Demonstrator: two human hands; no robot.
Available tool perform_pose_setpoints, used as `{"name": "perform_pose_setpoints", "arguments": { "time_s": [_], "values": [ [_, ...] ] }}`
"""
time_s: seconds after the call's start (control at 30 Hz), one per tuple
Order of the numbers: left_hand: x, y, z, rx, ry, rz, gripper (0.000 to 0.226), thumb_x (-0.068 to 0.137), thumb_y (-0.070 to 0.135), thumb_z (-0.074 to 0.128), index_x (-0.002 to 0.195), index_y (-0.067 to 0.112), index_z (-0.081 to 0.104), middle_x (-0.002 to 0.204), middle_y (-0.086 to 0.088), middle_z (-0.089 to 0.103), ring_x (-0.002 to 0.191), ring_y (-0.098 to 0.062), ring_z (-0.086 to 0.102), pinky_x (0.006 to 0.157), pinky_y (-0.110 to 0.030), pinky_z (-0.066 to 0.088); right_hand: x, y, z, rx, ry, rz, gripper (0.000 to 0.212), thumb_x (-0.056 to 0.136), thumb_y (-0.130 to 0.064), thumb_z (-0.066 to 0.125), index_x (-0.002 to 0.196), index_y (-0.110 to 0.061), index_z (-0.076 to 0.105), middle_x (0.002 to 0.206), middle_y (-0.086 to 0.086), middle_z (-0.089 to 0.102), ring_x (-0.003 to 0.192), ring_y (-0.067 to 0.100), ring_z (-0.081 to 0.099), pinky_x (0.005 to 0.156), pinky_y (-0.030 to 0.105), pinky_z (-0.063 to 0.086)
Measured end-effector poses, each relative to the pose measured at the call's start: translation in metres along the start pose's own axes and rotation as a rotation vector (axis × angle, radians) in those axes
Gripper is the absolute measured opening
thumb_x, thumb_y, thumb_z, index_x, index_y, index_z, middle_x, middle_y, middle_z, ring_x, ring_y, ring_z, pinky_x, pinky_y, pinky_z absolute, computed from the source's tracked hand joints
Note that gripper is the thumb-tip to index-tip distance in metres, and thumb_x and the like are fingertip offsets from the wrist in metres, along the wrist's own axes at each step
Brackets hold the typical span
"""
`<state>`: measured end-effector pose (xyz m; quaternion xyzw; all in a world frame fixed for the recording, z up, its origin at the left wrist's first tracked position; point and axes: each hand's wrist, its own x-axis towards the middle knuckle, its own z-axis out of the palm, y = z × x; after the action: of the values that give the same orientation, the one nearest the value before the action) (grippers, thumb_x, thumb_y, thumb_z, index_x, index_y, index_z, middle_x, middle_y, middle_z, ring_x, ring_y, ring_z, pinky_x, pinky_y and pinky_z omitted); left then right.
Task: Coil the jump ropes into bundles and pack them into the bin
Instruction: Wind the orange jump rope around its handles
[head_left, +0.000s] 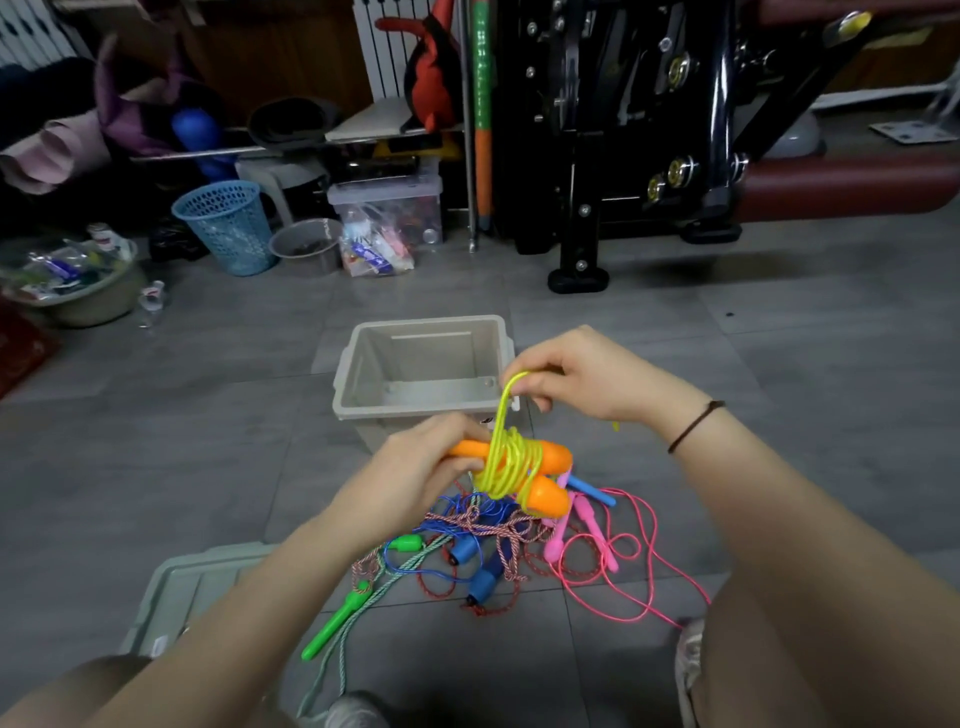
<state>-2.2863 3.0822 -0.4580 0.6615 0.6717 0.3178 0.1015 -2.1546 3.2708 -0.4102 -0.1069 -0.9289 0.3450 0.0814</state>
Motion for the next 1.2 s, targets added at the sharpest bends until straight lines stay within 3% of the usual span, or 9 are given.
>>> {"name": "perform_pose_setpoints", "arguments": {
  "time_s": [0.2,0.3,0.4,0.53,0.63,0.73,0.87,1.03,1.2],
  "values": [
    [-0.018,0.035,-0.021,-0.404,0.158,-0.036,0.015,0.085,0.034,0.057,0.099,0.04,0.056,0.08,0.015,0.062,0.066,0.0,0.055,0.06,-0.018,0.045,0.0,-0.008,0.015,0.343,-0.127,-0.006,0.017,0.091,-0.002,0.056,0.093,-0.014,0.067,0.073,0.014,0.062,0.064,0.001,0.054,0.07,0.014,0.046],
    [-0.01,0.037,-0.028,-0.78,0.447,-0.214,0.009,0.089,0.018,0.056,0.095,0.025,0.056,0.059,0.002,0.057,0.05,-0.008,0.048,0.046,-0.018,0.039,0.008,-0.003,0.019,0.296,-0.058,0.112,0.025,0.09,0.009,0.05,0.107,-0.006,0.061,0.07,-0.01,0.061,0.059,-0.005,0.053,0.075,0.016,0.05],
    [0.004,0.023,-0.044,-0.971,0.749,-0.348,0.009,0.098,0.008,0.044,0.096,0.014,0.051,0.057,0.007,0.055,0.049,-0.007,0.045,0.044,-0.017,0.036,0.012,-0.011,0.025,0.382,-0.057,0.081,0.027,0.098,-0.002,0.041,0.095,-0.018,0.062,0.055,-0.007,0.051,0.045,0.001,0.045,0.052,0.013,0.042],
    [0.008,0.0,-0.048,-0.874,0.938,-0.479,0.006,0.098,0.012,0.048,0.095,0.014,0.053,0.068,0.0,0.056,0.051,-0.007,0.048,0.047,-0.02,0.039,0.014,-0.023,0.037,0.415,-0.068,0.111,0.024,0.099,-0.011,0.041,0.094,-0.021,0.062,0.062,0.001,0.058,0.044,0.01,0.046,0.049,0.028,0.051],
    [0.006,-0.013,-0.045,-0.538,0.988,-0.596,0.004,0.095,0.018,0.054,0.098,0.016,0.054,0.07,-0.002,0.059,0.049,-0.006,0.053,0.052,-0.026,0.045,0.012,-0.031,0.043,0.19,0.005,0.09,0.019,0.097,-0.02,0.048,0.094,-0.017,0.067,0.07,0.001,0.071,0.044,0.016,0.059,0.058,0.029,0.053],
    [0.002,-0.018,-0.046,-0.009,0.856,-0.604,0.014,0.091,0.023,0.06,0.103,0.016,0.059,0.074,0.002,0.063,0.063,-0.014,0.058,0.064,-0.024,0.041,0.009,-0.032,0.046,-0.09,0.124,-0.034,0.025,0.095,-0.027,0.051,0.089,-0.012,0.07,0.064,0.011,0.07,0.046,0.013,0.061,0.063,0.026,0.053],
    [0.004,-0.018,-0.026,0.183,0.477,-0.389,0.018,0.089,0.02,0.064,0.104,0.013,0.061,0.09,-0.003,0.067,0.079,-0.021,0.06,0.07,-0.027,0.042,0.002,-0.027,0.043,-0.288,0.228,-0.27,0.041,0.087,-0.045,0.043,0.089,-0.019,0.075,0.071,0.003,0.07,0.059,0.016,0.062,0.058,0.03,0.052],
    [0.008,-0.011,-0.014,0.011,0.086,-0.044,0.014,0.085,0.027,0.064,0.098,0.023,0.062,0.09,0.011,0.061,0.084,0.002,0.054,0.074,-0.019,0.042,-0.002,-0.009,0.026,-0.094,0.289,-0.32,0.027,0.076,-0.043,0.062,0.079,-0.02,0.077,0.087,-0.005,0.068,0.081,-0.006,0.046,0.081,0.01,0.035],
    [0.005,0.009,-0.004,-0.468,0.129,-0.139,0.009,0.081,0.035,0.061,0.089,0.039,0.06,0.099,0.0,0.054,0.091,-0.018,0.055,0.083,-0.04,0.048,-0.009,-0.008,0.029,0.376,0.164,-0.103,0.01,0.079,-0.017,0.07,0.088,-0.02,0.072,0.108,-0.011,0.063,0.105,0.002,0.058,0.095,0.018,0.043]
  ]
}}
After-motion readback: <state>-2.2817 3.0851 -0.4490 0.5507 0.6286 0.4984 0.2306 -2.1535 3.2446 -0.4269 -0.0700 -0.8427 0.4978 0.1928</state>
